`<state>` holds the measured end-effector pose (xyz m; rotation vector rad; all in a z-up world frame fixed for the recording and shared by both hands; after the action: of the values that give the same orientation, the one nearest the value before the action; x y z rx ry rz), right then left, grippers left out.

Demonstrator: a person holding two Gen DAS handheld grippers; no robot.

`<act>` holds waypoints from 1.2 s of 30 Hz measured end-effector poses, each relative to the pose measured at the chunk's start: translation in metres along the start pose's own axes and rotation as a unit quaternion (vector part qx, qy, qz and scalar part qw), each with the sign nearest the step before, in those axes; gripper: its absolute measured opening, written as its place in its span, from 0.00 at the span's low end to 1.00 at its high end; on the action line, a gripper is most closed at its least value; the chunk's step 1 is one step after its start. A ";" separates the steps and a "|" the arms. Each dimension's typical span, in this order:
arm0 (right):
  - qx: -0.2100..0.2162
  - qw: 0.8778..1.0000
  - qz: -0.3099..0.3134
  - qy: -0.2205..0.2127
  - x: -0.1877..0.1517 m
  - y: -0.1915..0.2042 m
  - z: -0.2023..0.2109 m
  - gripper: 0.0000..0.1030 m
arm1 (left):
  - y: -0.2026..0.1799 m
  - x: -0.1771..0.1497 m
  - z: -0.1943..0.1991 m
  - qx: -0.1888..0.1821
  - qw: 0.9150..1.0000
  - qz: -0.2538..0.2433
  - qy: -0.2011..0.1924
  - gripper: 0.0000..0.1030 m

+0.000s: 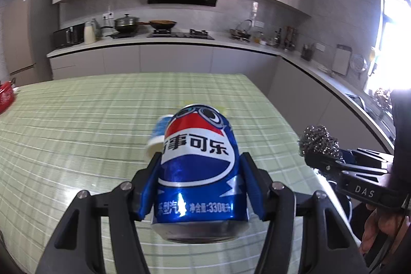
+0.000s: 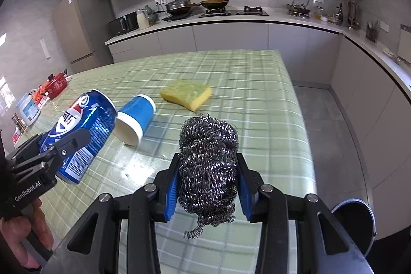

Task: Collect trash
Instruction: 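Carry the steel wool and Pepsi can over the black bin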

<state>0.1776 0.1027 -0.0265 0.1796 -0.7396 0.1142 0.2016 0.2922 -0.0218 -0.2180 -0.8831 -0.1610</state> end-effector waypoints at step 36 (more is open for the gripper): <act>-0.064 0.996 -0.057 0.022 -0.117 -0.305 0.118 0.41 | -0.322 -0.065 -0.040 -0.095 0.991 -0.071 0.056 0.59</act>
<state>0.0645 -0.2241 -0.0572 0.0955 -0.6886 -0.0377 0.1170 -0.0256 -0.0577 -0.3203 -0.7725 -0.3865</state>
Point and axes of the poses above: each gripper's, at about its wrist camera, not at the fingertips, and z roughly against the way its jaws point, y to its left, x to its top, the point moved 1 cm from there along -z, roughly the way its jaws point, and after that the axes turned 2 degrees about y, right-handed, at the moved point
